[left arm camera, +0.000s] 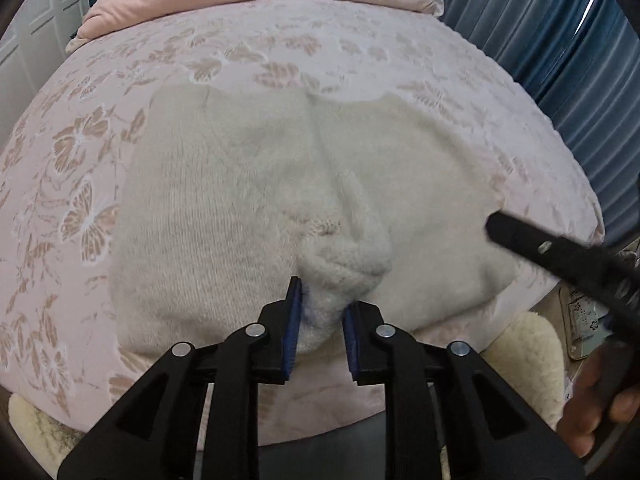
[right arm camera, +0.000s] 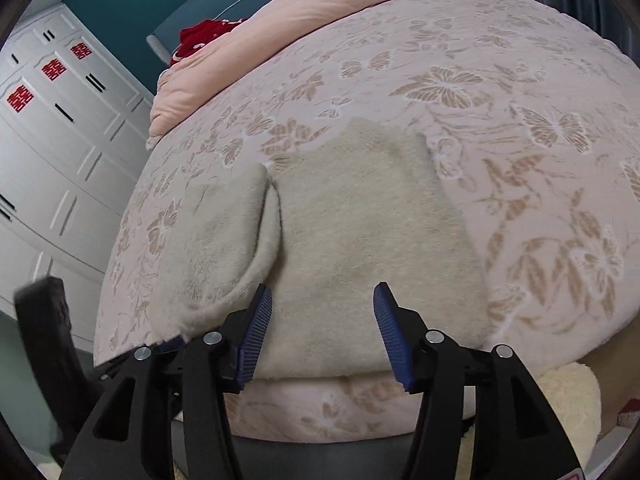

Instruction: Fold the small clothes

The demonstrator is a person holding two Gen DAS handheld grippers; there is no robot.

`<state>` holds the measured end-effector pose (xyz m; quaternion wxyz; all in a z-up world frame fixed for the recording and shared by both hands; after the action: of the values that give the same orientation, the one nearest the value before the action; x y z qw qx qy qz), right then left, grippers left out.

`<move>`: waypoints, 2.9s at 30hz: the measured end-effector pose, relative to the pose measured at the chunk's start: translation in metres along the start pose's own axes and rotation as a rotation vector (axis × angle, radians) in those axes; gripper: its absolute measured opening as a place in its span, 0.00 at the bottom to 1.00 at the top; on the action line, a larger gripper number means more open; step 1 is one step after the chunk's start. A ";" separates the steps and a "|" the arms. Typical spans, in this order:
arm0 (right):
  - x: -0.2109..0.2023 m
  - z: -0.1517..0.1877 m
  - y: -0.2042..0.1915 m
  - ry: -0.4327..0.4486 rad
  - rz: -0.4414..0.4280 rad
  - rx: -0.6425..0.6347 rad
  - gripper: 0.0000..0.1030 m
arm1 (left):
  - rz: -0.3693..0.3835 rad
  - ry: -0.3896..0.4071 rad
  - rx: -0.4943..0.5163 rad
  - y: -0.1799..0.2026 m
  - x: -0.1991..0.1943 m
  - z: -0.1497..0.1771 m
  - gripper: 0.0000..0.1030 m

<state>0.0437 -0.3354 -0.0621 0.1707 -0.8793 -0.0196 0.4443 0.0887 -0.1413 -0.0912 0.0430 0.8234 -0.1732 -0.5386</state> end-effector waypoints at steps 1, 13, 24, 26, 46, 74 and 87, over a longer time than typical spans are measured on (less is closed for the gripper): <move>-0.003 0.000 0.001 0.004 -0.011 0.001 0.59 | 0.004 0.023 -0.001 -0.004 -0.006 0.005 0.29; 0.067 -0.011 -0.086 -0.174 -0.211 -0.022 0.78 | -0.181 0.079 -0.092 -0.093 -0.026 0.030 0.83; 0.050 -0.042 -0.127 -0.045 -0.163 -0.161 0.16 | -0.048 -0.016 -0.217 -0.107 -0.004 0.025 0.07; 0.006 -0.062 -0.127 0.070 -0.221 -0.149 0.16 | -0.024 0.007 -0.207 -0.098 -0.017 0.023 0.07; -0.004 -0.009 0.041 0.064 0.036 0.036 0.17 | -0.084 -0.076 -0.167 -0.070 -0.011 0.035 0.07; 0.043 -0.005 -0.107 -0.095 -0.003 -0.352 0.14 | -0.260 -0.005 -0.105 -0.083 -0.042 0.036 0.47; -0.004 0.008 0.012 0.015 0.103 -0.060 0.51 | -0.234 -0.013 -0.090 -0.070 -0.036 0.032 0.57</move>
<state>0.0331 -0.3448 -0.0672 0.1214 -0.8870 0.0135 0.4452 0.0640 -0.0601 -0.0908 0.0156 0.8317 -0.0520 -0.5525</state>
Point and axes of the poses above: each gripper's, at about its wrist camera, not at the fingertips, and x roughly the way its jaws point, y to its right, z to its underside, the point moved 3 cm from there along x, roughly the way its jaws point, and after that the axes turned 12 degrees about -x, right-handed, at the moved point
